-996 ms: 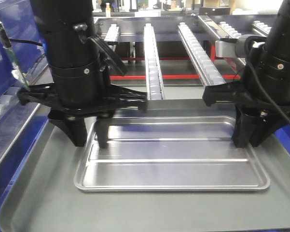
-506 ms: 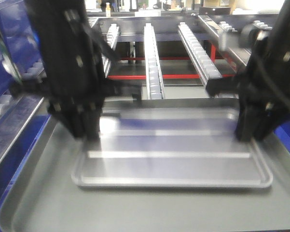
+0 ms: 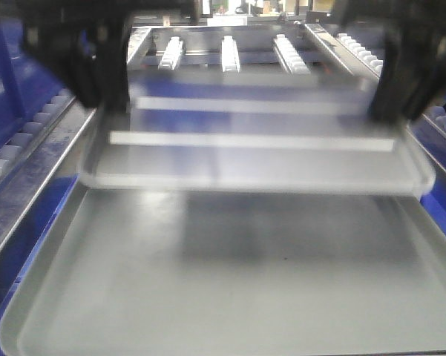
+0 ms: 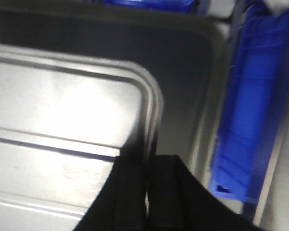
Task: Grab silver tray and place in blue box
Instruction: 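Lift the silver tray with both grippers out of the grey tray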
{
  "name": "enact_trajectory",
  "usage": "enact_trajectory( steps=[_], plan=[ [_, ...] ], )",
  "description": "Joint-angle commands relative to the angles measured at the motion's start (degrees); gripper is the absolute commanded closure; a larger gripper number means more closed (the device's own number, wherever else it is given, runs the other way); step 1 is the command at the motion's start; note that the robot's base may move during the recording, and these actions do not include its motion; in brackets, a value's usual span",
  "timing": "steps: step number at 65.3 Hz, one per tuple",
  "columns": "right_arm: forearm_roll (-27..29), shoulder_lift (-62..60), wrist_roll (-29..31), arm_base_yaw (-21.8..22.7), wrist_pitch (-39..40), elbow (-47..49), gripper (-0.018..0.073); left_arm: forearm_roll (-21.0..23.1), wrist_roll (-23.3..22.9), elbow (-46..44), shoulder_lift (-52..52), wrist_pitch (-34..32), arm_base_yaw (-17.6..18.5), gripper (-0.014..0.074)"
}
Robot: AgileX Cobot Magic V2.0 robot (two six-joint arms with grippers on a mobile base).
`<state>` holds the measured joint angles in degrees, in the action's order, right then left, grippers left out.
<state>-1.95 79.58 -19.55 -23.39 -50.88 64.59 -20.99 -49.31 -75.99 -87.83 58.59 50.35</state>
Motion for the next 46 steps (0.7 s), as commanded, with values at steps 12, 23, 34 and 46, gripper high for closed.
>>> enact_trajectory(
  steps=[12,23,34,46],
  plan=[
    [-8.7,-4.1,-3.0,-2.0,-3.1,5.7,0.05,-4.1,-1.0,-6.1,2.6,4.5,2.5,0.07],
    [-8.7,-4.4,-3.0,-2.0,-3.1,5.7,0.05,-4.1,-1.0,-6.2,2.6,4.6,2.5,0.07],
    [-8.7,-4.4,-3.0,-2.0,-3.0,5.7,0.05,-4.9,-1.0,-6.2,2.6,5.1,2.5,0.0701],
    [-8.7,-4.4,-3.0,-2.0,-3.1,5.7,0.05,-4.6,-1.0,-6.2,2.6,6.6,2.5,0.0701]
  ],
)
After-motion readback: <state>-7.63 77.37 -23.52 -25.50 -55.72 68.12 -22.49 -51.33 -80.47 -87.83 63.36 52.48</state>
